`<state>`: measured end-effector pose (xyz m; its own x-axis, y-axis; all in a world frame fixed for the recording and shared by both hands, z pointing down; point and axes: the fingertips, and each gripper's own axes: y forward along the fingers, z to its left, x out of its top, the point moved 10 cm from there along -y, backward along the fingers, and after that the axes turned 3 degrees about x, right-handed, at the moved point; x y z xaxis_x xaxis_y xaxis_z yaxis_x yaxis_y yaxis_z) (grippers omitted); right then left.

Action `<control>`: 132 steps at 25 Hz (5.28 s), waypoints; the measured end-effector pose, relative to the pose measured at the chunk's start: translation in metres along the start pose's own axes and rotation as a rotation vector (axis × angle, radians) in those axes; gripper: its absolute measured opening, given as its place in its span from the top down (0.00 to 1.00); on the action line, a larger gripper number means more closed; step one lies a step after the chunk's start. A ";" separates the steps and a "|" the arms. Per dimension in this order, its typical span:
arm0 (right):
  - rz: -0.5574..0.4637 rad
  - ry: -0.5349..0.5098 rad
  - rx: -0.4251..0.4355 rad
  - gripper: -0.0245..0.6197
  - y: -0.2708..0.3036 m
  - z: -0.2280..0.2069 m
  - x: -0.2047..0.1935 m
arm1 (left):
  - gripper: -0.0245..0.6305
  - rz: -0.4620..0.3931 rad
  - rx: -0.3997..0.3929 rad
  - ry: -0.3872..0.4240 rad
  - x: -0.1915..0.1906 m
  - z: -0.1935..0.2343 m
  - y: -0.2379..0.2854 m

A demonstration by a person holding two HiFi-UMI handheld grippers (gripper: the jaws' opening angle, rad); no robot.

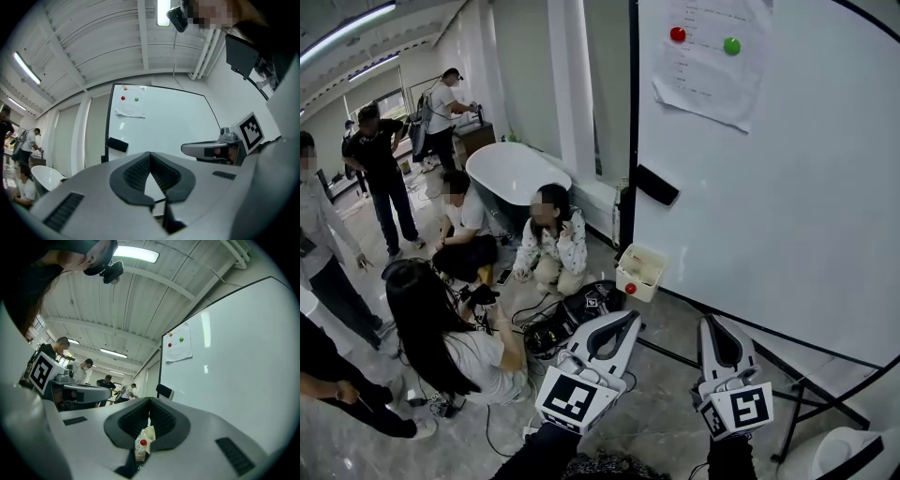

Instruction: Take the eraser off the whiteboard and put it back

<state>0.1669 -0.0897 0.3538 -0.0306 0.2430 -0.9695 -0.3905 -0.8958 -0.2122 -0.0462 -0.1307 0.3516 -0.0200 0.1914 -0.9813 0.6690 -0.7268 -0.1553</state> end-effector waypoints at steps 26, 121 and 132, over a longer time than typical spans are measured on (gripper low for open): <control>-0.054 -0.062 -0.065 0.95 0.151 -0.049 -0.027 | 0.95 -0.039 -0.064 0.000 -0.025 0.110 0.119; 0.035 -0.576 -0.536 0.53 0.023 -0.080 0.049 | 0.95 -0.062 -0.259 0.016 -0.006 0.012 0.122; 0.035 -0.595 -0.553 0.53 0.008 -0.080 0.056 | 0.96 -0.061 -0.260 0.042 -0.002 -0.002 0.118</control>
<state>0.2353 -0.1129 0.2884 -0.5789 0.2290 -0.7826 0.1258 -0.9231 -0.3633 0.0344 -0.2153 0.3353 -0.0394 0.2606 -0.9647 0.8361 -0.5200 -0.1746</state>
